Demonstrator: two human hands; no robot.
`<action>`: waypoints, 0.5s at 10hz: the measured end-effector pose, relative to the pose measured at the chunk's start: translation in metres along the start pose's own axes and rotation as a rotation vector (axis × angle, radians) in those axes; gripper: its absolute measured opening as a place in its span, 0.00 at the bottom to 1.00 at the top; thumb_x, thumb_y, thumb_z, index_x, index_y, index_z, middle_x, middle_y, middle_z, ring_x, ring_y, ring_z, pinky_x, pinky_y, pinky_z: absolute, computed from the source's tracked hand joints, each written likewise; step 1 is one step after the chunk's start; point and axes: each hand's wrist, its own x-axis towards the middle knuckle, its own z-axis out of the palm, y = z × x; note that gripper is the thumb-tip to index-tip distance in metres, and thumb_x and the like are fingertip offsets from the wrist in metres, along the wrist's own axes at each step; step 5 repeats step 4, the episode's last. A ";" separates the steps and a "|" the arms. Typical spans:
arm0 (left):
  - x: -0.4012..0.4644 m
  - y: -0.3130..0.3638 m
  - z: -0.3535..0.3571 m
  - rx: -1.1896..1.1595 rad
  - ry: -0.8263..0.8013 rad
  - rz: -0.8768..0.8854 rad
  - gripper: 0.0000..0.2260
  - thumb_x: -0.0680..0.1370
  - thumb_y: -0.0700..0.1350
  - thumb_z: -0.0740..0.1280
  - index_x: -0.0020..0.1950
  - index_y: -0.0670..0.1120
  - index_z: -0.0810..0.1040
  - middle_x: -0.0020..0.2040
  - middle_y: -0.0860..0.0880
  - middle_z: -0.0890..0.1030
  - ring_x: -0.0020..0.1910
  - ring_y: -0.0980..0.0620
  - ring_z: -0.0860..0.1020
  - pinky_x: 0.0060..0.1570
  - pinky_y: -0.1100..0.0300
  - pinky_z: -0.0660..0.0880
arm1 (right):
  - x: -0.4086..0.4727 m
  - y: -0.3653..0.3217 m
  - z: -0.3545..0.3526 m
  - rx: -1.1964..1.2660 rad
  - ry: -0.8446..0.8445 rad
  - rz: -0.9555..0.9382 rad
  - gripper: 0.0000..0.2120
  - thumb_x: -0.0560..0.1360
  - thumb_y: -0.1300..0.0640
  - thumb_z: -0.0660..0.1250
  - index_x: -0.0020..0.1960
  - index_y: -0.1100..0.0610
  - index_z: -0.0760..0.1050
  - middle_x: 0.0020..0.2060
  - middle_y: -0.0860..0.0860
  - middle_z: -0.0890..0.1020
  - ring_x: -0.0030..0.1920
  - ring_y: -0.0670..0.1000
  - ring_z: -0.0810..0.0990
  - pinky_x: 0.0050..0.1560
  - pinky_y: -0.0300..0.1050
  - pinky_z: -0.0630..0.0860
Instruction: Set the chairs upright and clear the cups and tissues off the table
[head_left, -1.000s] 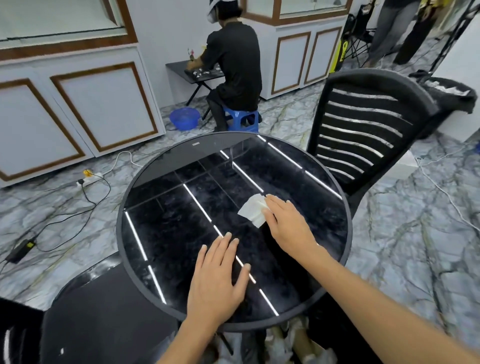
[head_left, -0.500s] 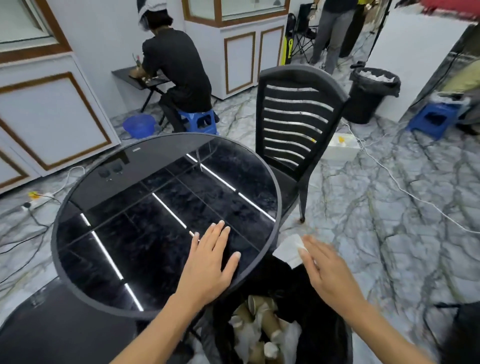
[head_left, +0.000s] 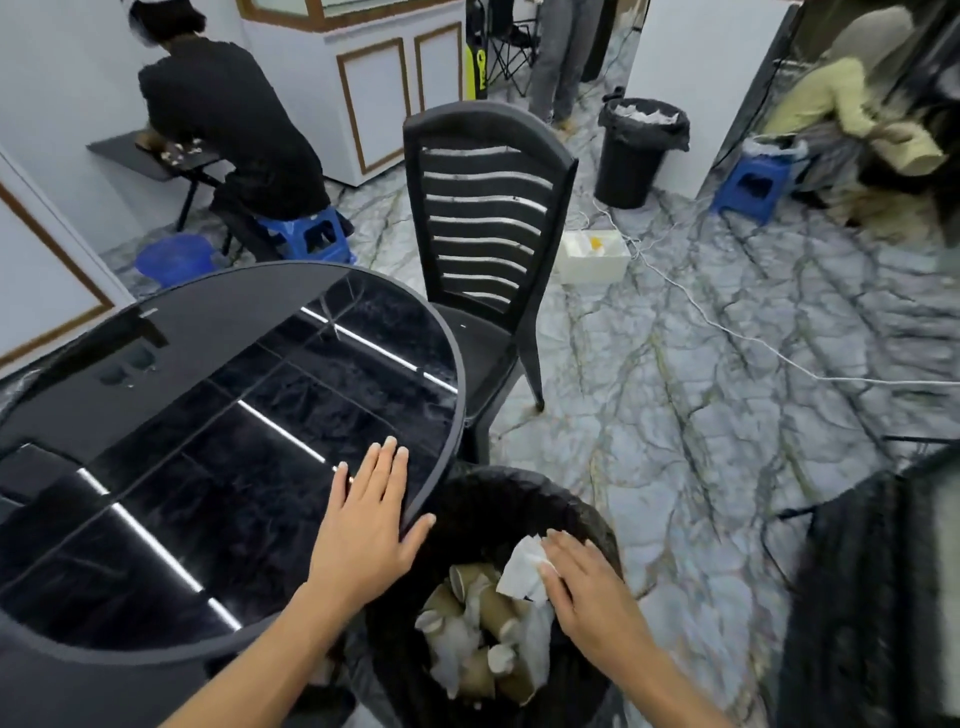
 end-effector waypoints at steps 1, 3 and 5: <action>0.000 0.002 0.002 0.036 0.010 -0.002 0.37 0.79 0.66 0.49 0.79 0.41 0.60 0.80 0.44 0.59 0.80 0.46 0.57 0.75 0.43 0.52 | -0.008 -0.002 0.020 -0.004 -0.084 0.051 0.34 0.83 0.40 0.38 0.67 0.54 0.78 0.64 0.47 0.80 0.66 0.45 0.76 0.70 0.39 0.60; 0.000 0.000 0.004 0.035 0.033 0.005 0.36 0.80 0.64 0.51 0.79 0.41 0.61 0.80 0.42 0.61 0.79 0.45 0.58 0.76 0.41 0.59 | -0.018 -0.002 0.055 -0.079 -0.284 0.150 0.40 0.79 0.33 0.36 0.69 0.54 0.74 0.67 0.49 0.78 0.68 0.47 0.75 0.67 0.45 0.71; 0.000 0.001 0.003 0.023 0.029 -0.005 0.36 0.80 0.64 0.50 0.79 0.41 0.60 0.80 0.43 0.59 0.80 0.46 0.57 0.76 0.42 0.57 | -0.020 -0.011 0.062 0.003 -0.376 0.185 0.50 0.69 0.28 0.29 0.79 0.55 0.59 0.78 0.49 0.62 0.77 0.48 0.59 0.76 0.44 0.53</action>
